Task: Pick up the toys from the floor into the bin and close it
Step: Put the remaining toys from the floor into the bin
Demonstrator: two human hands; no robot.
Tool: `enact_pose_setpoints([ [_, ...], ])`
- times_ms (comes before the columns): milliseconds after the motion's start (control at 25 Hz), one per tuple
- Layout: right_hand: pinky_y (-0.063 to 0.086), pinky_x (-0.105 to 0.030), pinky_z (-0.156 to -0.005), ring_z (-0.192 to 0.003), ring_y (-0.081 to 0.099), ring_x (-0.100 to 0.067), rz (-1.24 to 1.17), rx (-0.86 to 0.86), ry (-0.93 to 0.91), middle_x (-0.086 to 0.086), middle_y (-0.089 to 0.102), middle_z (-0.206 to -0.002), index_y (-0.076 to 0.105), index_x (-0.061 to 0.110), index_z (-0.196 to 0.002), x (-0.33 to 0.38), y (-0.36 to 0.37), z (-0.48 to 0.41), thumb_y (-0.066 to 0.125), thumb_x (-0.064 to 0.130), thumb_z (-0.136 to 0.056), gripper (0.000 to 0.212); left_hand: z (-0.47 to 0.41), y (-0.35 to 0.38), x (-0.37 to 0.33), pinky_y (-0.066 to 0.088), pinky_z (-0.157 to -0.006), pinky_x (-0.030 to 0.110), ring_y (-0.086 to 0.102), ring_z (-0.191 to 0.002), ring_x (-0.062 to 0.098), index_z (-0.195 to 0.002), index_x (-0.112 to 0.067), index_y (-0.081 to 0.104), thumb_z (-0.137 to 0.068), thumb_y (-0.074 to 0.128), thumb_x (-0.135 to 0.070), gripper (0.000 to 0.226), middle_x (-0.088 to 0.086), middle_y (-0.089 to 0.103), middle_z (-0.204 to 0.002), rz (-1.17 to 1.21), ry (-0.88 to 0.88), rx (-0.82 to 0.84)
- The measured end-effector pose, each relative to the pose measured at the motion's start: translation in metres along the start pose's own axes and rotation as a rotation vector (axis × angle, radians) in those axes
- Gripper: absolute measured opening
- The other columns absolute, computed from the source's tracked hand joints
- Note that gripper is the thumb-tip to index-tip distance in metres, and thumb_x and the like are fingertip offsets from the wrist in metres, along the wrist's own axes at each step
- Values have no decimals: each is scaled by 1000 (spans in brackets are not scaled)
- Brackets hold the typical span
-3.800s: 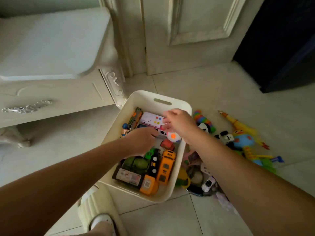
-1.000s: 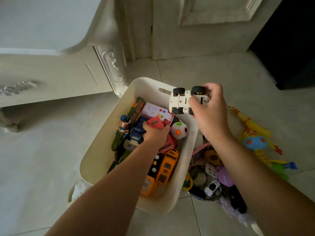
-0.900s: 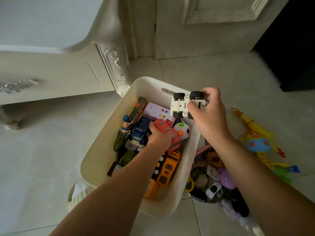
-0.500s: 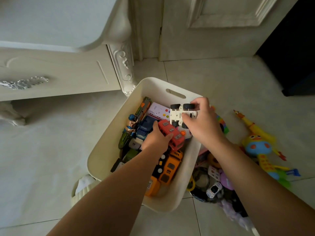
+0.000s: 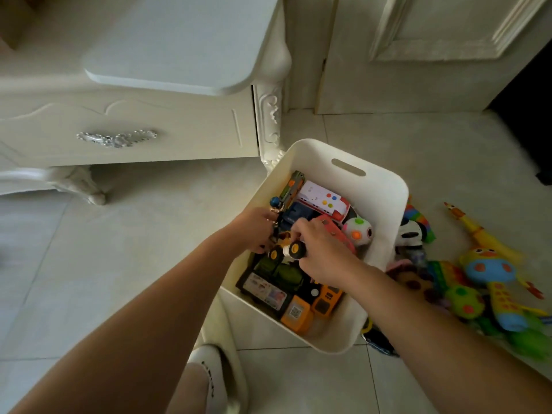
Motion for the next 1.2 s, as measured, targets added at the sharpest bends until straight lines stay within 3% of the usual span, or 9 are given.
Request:
enact_pose_setpoints([
  [160, 54, -41, -84, -96, 56, -22, 100, 307, 47, 0, 43, -114, 46, 32, -101, -4, 20, -3, 57, 3, -86, 35, 2, 18, 16, 58, -76, 38, 62, -95, 26, -129, -18, 52, -91, 46, -4, 42, 13, 58, -124, -287, 21, 245],
  [240, 53, -42, -83, -99, 57, -22, 118, 450, 88, 2, 49, -116, 49, 36, -101, -14, 21, 2, 59, 1, -83, 41, 7, 45, 23, 54, -88, 40, 59, -105, 25, -133, -23, 49, -84, 55, -2, 54, 7, 56, -129, -381, 60, 422],
  [320, 53, -43, -85, -106, 55, -23, 42, 499, 142, 2, 53, -118, 53, 37, -100, -21, 17, 4, 63, -3, -79, 47, 15, 72, 29, 48, -100, 50, 56, -117, 32, -132, -23, 49, -76, 56, 5, 64, 10, 56, -130, -147, 44, 597],
  [440, 48, -33, -77, -103, 53, -22, -188, 478, 160, 1, 56, -110, 56, 39, -86, -27, 8, 3, 65, -10, -73, 52, 12, 85, 39, 44, -102, 57, 54, -122, 38, -131, -22, 49, -71, 56, 2, 65, 16, 53, -134, 311, -128, 720],
  [600, 48, -34, -78, -97, 54, -20, -318, 400, 163, 3, 57, -99, 58, 33, -88, -41, -8, 4, 62, -16, -71, 52, 19, 89, 35, 51, -92, 53, 52, -122, 37, -135, -27, 47, -80, 58, -11, 58, 14, 42, -141, 470, -180, 855],
  [760, 48, -38, -97, -120, 51, -18, -82, 400, 178, 3, 56, -124, 62, 35, -91, -43, -19, 10, 43, -15, -78, 55, 17, 108, 41, 51, -96, 50, 53, -122, 35, -140, -26, 43, -79, 73, -11, 69, 10, 46, -141, 243, -228, 797],
  [920, 47, -35, -97, -117, 55, -13, -145, 180, 196, 6, 59, -117, 63, 31, -89, -47, -44, 15, 35, -7, -87, 47, 19, 128, 42, 52, -88, 34, 52, -120, 28, -144, -22, 29, -71, 81, -41, 92, 6, 42, -143, -424, -124, 494],
  [1000, 47, -36, -98, -114, 58, -12, -164, 133, 195, 6, 62, -114, 63, 30, -86, -56, -50, 20, 35, -6, -87, 46, 22, 139, 42, 49, -90, 35, 47, -124, 30, -147, -28, 19, -70, 78, -48, 99, 7, 39, -144, -429, -140, 534],
  [1200, 49, -41, -98, -101, 65, -10, -327, -29, 181, 4, 67, -105, 63, 26, -83, -80, -62, 37, 46, -5, -88, 35, 15, 136, 38, 52, -95, 47, 58, -113, 29, -136, -27, 41, -83, 70, -23, 61, 4, 55, -122, -120, -261, 579],
])
Point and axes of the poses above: each hand's wrist, its own z-axis away from the middle knuckle, its own y-axis out of the palm, x = y × z, the point moved 6 cm from there along -z, towards the middle knuckle
